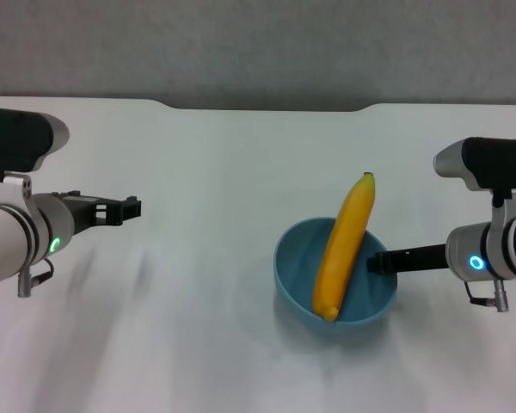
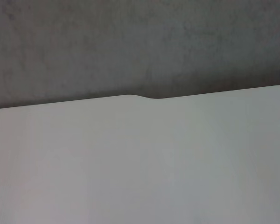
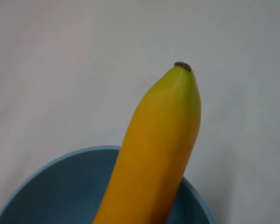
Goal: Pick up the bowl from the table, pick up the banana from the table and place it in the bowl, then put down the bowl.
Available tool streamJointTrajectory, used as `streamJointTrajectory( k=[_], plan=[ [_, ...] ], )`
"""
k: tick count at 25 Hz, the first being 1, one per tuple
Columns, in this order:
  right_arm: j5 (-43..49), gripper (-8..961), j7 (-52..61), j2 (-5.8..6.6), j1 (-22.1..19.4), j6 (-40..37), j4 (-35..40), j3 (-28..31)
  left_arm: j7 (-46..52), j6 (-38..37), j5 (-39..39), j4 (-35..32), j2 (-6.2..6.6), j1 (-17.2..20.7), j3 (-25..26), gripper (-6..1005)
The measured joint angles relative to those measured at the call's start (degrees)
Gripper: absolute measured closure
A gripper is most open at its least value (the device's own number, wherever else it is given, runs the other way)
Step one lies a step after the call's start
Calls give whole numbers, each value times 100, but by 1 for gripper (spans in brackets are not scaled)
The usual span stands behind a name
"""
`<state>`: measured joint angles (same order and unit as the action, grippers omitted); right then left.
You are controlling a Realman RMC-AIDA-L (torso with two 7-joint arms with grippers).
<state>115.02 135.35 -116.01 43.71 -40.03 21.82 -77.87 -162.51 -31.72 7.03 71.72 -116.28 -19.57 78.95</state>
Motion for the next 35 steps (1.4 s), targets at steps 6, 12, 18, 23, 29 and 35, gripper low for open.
streamJointTrajectory(
  k=[6, 12, 18, 23, 29, 35],
  plan=[
    [-51, 816, 0, 0, -11, 3, -3, 1, 0, 2, 0, 0, 0, 6, -3, 104],
    [-52, 813, 0, 0, -15, 11, 6, 2, 0, 6, 0, 0, 0, 6, -3, 103],
    [-52, 770, -33, 4, -35, 20, 77, 24, -3, 9, 0, 0, 0, 28, -4, 103],
    [-43, 568, -65, 21, -270, 15, 446, -2, -11, 16, 0, 0, 0, 73, -3, 103],
    [-41, 339, -73, 35, -1081, -311, 1735, -1, -21, 66, 0, 17, 0, 156, 23, 102],
    [-84, 163, -334, 38, -2185, -387, 3205, -26, -24, 682, -3, 354, 1, 545, -3, 105]
  ],
)
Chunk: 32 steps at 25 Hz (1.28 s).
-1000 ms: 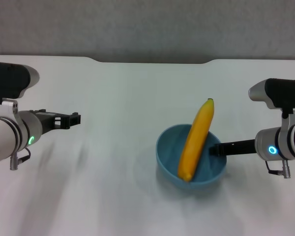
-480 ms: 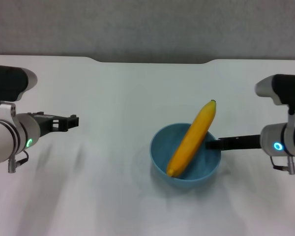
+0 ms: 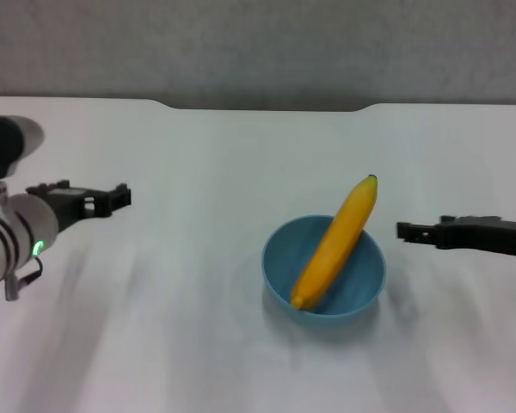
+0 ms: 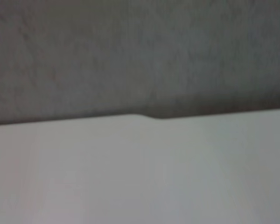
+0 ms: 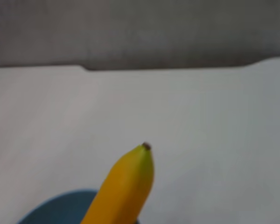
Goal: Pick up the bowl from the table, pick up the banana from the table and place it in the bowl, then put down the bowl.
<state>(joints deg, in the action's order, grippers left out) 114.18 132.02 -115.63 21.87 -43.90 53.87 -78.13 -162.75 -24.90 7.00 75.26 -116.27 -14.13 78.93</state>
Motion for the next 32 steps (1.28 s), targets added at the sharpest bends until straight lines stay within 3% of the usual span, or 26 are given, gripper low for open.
streamJointTrajectory(
  k=[3, 7, 8, 15, 18, 24, 27, 32],
  plan=[
    [-482, 106, -436, -3, -395, 212, 364, -106, -1, 494, -15, 97, 10, 249, -30, 106],
    [-2012, 51, -1895, 1, -828, 541, 332, -137, -3, 1160, -43, 74, 13, 545, -109, 106],
    [-2012, 52, -1895, 1, -828, 541, 332, -137, -3, 1259, -43, 51, 16, 568, -131, 106],
    [-5096, 56, -5124, -11, -1153, 510, -459, -243, 0, 2215, -58, -127, 27, 817, -374, 106],
    [-6619, 56, -6693, -12, -1194, -55, -1050, -250, 40, 2664, -13, -218, 29, 926, -420, 106],
    [-9383, 56, -9329, -38, -887, -2499, -3182, -309, 191, 3714, -34, -790, 25, 899, -715, 106],
    [-9758, 56, -9678, -43, -558, -2998, -4033, -364, 151, 4546, -58, -1338, 18, 813, -932, 106],
    [-9739, 56, -9717, -63, -378, -2957, -4301, -528, 241, 5470, -32, -2295, 1, 591, -1174, 106]
  ],
)
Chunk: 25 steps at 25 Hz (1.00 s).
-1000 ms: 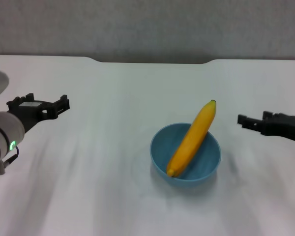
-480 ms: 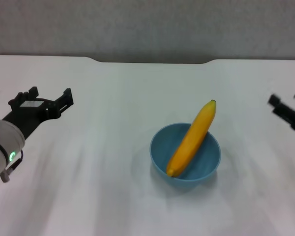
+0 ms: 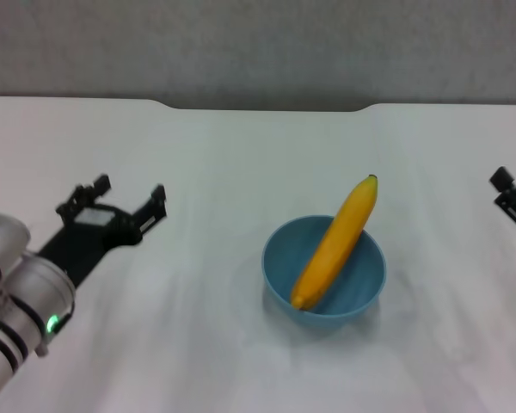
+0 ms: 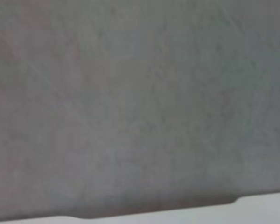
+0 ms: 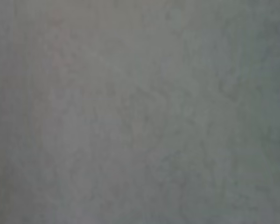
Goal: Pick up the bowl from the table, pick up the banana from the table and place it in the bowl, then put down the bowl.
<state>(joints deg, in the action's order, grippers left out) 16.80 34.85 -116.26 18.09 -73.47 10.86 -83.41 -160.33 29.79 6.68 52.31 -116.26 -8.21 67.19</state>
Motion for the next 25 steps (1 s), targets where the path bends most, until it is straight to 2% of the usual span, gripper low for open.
streamJointTrajectory(
  k=[3, 5, 10, 19, 25],
  plan=[
    [-5, 56, -5, -26, 24, 67, -15, -213, 10, 241, 2, -349, -15, -73, -178, 106],
    [-13, 56, -8, -45, 56, 199, -20, -385, 29, 592, 31, -911, -48, -253, -379, 106],
    [-51, 56, 48, -86, 251, 500, 29, -1036, 59, 1066, 44, -1492, -71, -472, -587, 106],
    [-180, 56, 52, -106, 358, 1108, 313, -1732, 370, 1072, 49, -1662, -69, -610, -611, 106],
    [-876, 56, 29, -100, 211, 1116, 351, -1984, 400, 1101, 51, -1807, -81, -705, -611, 106]
  ],
)
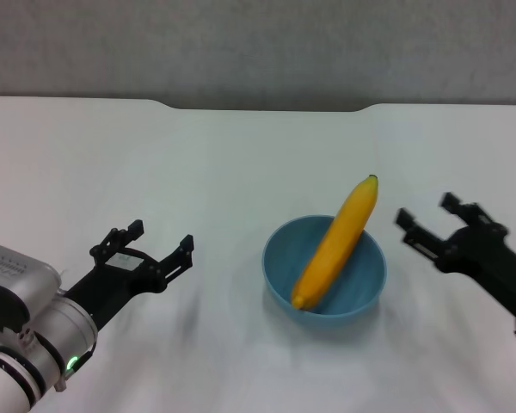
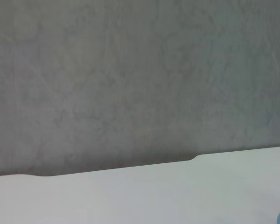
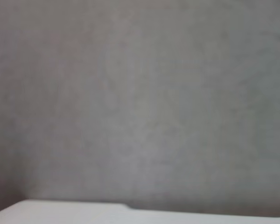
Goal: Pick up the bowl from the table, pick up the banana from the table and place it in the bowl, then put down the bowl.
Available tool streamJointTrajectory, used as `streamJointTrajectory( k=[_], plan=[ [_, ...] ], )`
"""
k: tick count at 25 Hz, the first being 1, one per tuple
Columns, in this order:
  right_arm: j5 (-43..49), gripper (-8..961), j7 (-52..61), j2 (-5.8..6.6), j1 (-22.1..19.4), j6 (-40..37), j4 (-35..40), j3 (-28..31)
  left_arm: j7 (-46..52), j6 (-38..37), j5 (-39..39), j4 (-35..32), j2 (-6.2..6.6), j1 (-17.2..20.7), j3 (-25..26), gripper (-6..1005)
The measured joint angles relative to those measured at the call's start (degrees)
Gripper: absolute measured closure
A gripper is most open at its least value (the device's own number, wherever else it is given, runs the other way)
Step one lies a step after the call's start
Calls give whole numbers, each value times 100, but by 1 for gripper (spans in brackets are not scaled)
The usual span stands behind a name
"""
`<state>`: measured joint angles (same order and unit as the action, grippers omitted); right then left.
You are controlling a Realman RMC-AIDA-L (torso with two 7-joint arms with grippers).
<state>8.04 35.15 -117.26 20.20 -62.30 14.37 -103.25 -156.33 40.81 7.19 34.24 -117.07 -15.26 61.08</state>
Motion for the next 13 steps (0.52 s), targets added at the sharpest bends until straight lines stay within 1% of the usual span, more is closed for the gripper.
streamJointTrajectory(
  k=[6, 8, 9, 10, 13],
  plan=[
    [-936, 56, -1, 24, -229, 165, -13, -12, 18, 30, 74, -11, 0, 21, 7, 106],
    [-1004, 56, -1, 28, -236, 343, -17, -46, 22, 15, 139, -79, 0, 16, 16, 106],
    [-1004, 56, -20, 31, -225, 550, -14, -171, 21, 3, 168, -130, 0, -4, 26, 106],
    [-1004, 56, -20, 31, -225, 550, -14, -171, 13, -1, 186, -185, 0, -26, 38, 106],
    [-1014, 56, -43, 38, -187, 760, 57, -473, -17, -7, 216, -287, 2, -89, 57, 106]
  ],
)
